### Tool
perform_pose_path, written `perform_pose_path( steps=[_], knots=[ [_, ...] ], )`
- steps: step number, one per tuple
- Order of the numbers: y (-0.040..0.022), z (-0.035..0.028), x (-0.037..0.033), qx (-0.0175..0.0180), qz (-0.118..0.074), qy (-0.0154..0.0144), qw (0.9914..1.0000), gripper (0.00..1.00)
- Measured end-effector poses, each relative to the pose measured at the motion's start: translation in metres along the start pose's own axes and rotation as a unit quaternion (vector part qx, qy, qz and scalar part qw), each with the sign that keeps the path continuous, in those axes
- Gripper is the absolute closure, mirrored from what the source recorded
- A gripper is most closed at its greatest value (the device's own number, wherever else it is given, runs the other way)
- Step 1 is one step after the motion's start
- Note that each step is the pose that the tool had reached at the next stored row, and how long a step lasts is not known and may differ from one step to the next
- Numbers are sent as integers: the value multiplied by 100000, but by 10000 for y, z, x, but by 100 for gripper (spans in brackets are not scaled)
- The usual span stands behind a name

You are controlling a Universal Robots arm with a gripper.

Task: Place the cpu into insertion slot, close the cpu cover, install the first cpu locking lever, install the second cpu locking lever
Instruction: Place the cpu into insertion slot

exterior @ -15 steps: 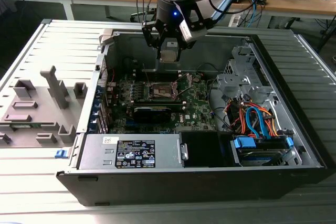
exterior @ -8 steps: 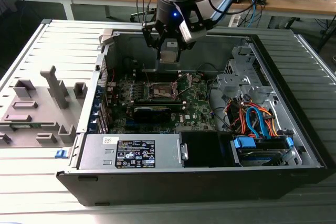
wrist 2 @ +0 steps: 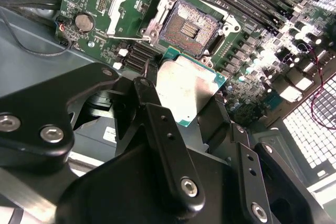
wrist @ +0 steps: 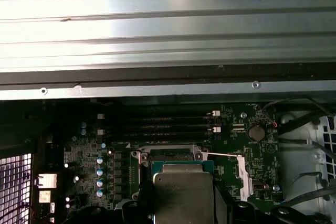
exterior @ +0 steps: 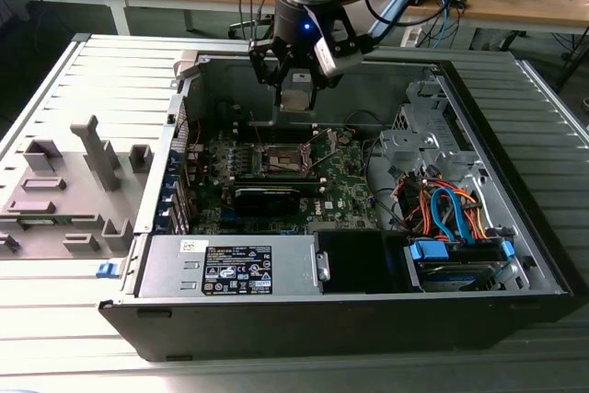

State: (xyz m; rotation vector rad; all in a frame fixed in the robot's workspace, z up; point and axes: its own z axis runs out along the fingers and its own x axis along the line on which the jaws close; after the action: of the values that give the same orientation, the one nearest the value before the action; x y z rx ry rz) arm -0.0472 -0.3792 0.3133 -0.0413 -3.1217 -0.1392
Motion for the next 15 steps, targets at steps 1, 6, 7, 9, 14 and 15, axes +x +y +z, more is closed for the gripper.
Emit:
perform_pose_path(
  steps=[1,6,7,9,14,15],
  knots=[
    [-2,3,0,-3,-1,-1,100000,45],
    [-7,10,0,-1,-1,2,100000,45],
    [-9,12,0,0,0,1,100000,45],
    [-13,19,-1,-6,-1,-2,100000,45],
    [-20,25,-1,-2,2,1,100000,45],
    [-26,31,-1,0,1,0,100000,45]
  ],
)
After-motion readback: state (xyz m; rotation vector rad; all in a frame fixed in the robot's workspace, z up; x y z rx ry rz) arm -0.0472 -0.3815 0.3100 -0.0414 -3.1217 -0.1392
